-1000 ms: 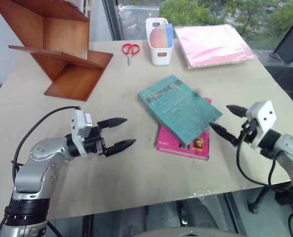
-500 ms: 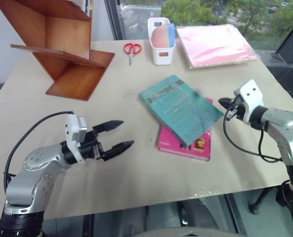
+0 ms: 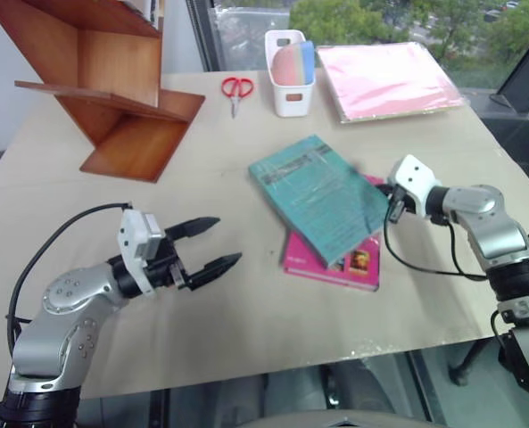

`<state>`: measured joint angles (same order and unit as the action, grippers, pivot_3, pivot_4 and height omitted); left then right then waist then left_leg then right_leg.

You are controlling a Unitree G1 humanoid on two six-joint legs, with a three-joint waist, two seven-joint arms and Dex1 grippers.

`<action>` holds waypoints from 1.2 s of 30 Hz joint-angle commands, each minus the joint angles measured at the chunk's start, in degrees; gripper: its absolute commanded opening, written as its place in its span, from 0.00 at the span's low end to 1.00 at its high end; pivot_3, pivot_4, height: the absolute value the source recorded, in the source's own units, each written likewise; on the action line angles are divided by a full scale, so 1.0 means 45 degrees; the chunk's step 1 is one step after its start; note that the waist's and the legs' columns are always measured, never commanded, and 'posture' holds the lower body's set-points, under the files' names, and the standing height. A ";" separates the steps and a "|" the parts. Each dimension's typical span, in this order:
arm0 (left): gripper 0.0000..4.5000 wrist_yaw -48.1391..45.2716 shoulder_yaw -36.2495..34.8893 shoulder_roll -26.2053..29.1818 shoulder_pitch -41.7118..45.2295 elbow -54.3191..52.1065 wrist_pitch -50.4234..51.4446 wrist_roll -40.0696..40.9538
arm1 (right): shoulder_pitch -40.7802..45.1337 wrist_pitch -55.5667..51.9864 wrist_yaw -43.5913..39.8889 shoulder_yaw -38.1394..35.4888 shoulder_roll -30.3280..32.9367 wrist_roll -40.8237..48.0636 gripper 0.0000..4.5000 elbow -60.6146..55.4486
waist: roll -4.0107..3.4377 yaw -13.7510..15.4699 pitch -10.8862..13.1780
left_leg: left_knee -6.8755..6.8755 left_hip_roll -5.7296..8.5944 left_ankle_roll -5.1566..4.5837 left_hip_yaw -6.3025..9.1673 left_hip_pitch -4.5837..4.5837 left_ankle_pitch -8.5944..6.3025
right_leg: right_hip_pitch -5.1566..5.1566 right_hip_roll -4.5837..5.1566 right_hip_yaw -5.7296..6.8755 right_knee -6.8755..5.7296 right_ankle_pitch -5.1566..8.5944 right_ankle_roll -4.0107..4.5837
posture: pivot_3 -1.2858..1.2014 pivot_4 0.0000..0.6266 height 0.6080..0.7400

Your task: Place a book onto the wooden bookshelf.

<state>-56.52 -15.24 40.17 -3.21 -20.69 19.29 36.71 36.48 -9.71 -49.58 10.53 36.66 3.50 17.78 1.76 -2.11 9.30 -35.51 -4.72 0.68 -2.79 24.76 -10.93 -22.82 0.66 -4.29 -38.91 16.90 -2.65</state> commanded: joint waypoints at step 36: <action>1.00 0.5024 -0.0960 -0.3814 0.9699 0.9863 1.3219 0.3935 | -0.9783 -0.6304 0.3253 -0.6250 0.1058 0.8090 0.99 -1.6130 | 0.0008 0.0282 -0.0010 | -0.0186 0.0008 -0.0003 0.0158 -0.0004 -0.0001 | 0.0137 -0.0023 0.0098 -0.0025 -0.0013 -0.0036 | 0.52 0.24 1.00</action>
<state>-37.25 -16.16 24.39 38.00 22.18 76.15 52.24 -7.82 -40.26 -35.54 -17.92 41.31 41.10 -54.01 1.80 -0.84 9.25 -36.35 -4.67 0.66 -2.02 24.76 -10.94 -22.20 0.56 -3.80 -39.02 16.84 -2.81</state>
